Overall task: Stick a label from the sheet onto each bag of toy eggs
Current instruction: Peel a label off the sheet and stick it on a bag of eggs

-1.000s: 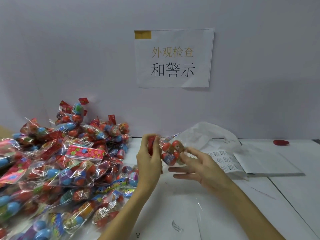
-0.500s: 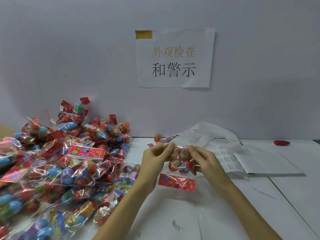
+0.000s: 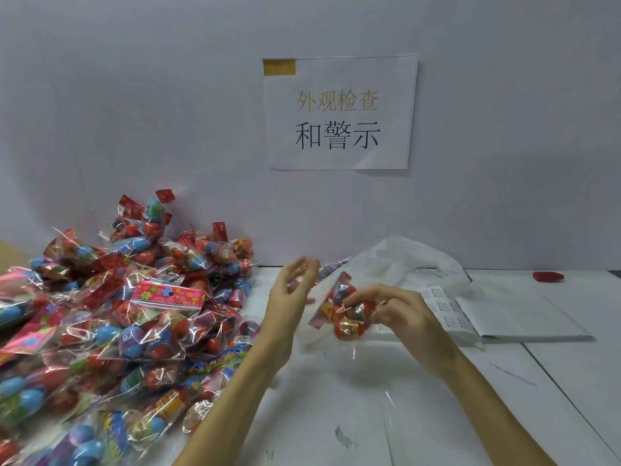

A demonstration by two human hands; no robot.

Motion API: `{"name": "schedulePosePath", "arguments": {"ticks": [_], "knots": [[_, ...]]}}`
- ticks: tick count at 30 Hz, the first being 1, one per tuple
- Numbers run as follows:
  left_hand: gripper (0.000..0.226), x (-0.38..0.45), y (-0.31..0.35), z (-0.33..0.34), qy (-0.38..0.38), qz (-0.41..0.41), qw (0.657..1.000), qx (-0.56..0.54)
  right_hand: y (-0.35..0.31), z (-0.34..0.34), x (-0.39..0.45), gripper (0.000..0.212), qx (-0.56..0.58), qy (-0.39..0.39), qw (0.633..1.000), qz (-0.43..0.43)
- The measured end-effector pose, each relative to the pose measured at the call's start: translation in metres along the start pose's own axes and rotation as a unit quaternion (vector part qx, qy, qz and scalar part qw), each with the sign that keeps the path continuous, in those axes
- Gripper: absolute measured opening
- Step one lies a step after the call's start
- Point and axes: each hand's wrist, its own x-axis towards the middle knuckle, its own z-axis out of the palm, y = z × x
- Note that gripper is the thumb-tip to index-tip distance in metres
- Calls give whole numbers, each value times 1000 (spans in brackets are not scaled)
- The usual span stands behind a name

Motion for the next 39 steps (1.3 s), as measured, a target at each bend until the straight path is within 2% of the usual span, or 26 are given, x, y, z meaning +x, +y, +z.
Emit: {"name": "schedulePosePath", "arguments": {"ticks": [1, 4, 5, 7, 8, 9, 11, 13, 17, 19, 21, 24, 26, 30, 32, 35, 37, 39], "knots": [[74, 0, -2, 0, -28, -21, 999, 3, -1, 0, 0, 37, -7, -5, 1000, 0], [46, -1, -4, 3, -81, -52, 993, -61, -4, 4, -3, 26, -49, 7, 998, -40], [42, -2, -3, 4, -91, -59, 990, -88, -5, 5, -3, 29, -43, 5, 998, -52], [42, -3, -1, 4, -126, -74, 980, -136, -6, 5, -4, 53, -5, 5, 999, -45], [42, -3, -1, 4, -141, -76, 975, -154, -5, 5, -4, 58, 5, 12, 999, -31], [40, -3, -1, 5, -138, -71, 974, -167, -5, 5, -3, 54, 7, 23, 1000, -16], [36, -2, -2, 6, -83, -44, 980, -175, -4, 8, -1, 34, 19, 45, 999, 7], [31, -2, -3, 6, -23, -16, 987, -156, -3, 9, -1, 33, 53, 55, 997, 28], [32, -3, -6, 8, 39, 40, 995, -79, -2, 11, 3, 37, 90, 67, 992, 52], [20, -3, -8, 11, 55, 77, 995, -40, -2, 13, 5, 39, 133, 71, 985, 81], [9, -2, -11, 13, 70, 115, 991, -19, -2, 14, 3, 43, 168, 41, 978, 119], [7, -1, -15, 10, 83, 120, 989, -19, 0, 16, -1, 41, 147, -37, 980, 128], [8, 0, -13, 9, 84, 110, 990, -24, -1, 15, -3, 40, 117, -48, 986, 110], [17, 2, -13, 8, 90, 110, 989, -31, -3, 8, -2, 36, 130, -64, 984, 102], [23, 2, -16, 9, 121, 144, 982, 15, 0, 8, -1, 39, 138, -27, 986, 92], [40, 0, -18, 9, 199, 217, 946, 137, 5, 10, 3, 46, 127, 75, 987, 58], [31, -2, -20, 13, 160, 268, 932, 185, 7, 13, 5, 40, 137, 102, 985, 34], [24, -6, -25, 21, 72, 267, 942, 188, 8, 16, 4, 33, 156, 90, 983, 30]]}}
